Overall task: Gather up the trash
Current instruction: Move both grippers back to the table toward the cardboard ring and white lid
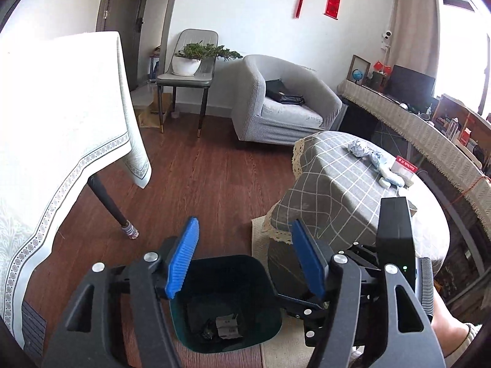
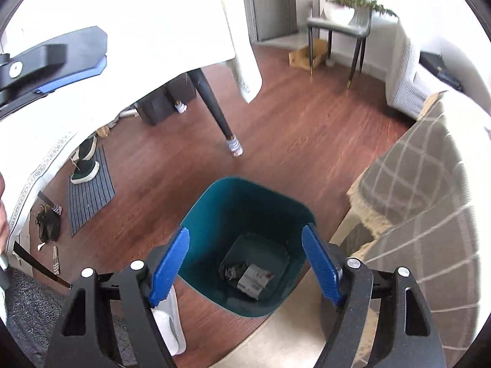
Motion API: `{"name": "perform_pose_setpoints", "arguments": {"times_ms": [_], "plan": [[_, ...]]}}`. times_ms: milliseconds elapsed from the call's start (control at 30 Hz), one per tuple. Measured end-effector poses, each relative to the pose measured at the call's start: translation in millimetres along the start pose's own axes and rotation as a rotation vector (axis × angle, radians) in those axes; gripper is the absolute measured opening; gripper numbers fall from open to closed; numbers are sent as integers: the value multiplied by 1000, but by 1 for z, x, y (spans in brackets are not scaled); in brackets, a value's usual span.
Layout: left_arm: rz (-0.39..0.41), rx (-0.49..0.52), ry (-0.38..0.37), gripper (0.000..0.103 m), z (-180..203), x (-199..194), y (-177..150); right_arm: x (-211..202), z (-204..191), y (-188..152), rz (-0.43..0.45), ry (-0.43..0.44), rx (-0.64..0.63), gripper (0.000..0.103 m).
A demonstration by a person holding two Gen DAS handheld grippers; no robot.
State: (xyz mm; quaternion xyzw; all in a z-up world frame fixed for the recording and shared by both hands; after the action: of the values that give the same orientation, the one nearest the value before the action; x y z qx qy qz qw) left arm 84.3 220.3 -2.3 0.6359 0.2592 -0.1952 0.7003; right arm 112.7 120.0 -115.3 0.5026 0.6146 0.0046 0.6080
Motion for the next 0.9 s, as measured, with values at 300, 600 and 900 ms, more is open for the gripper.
{"name": "perform_pose_setpoints", "arguments": {"times_ms": [300, 600, 900], "plan": [[17, 40, -41, 72, 56, 3, 10, -86, 24, 2, 178, -72, 4, 73], [1, 139, -94, 81, 125, 21, 6, -143, 78, -16, 233, -171, 60, 73], [-15, 233, -178, 90, 192, 42, 1, -199, 142, -43, 278, -261, 137, 74]]}}
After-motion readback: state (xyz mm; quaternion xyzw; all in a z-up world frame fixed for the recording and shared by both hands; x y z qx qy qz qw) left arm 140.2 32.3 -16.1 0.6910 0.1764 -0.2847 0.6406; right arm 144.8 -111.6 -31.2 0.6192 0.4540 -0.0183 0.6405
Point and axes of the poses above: each gripper's, at about its wrist camera, not at the fingertips, and x roughly the way its jaws point, z to its right, y to its top, the point moved 2 cm from there along x, roughly the way its jaws point, and after that the axes turned 13 degrees about y, right-handed, at the moved point
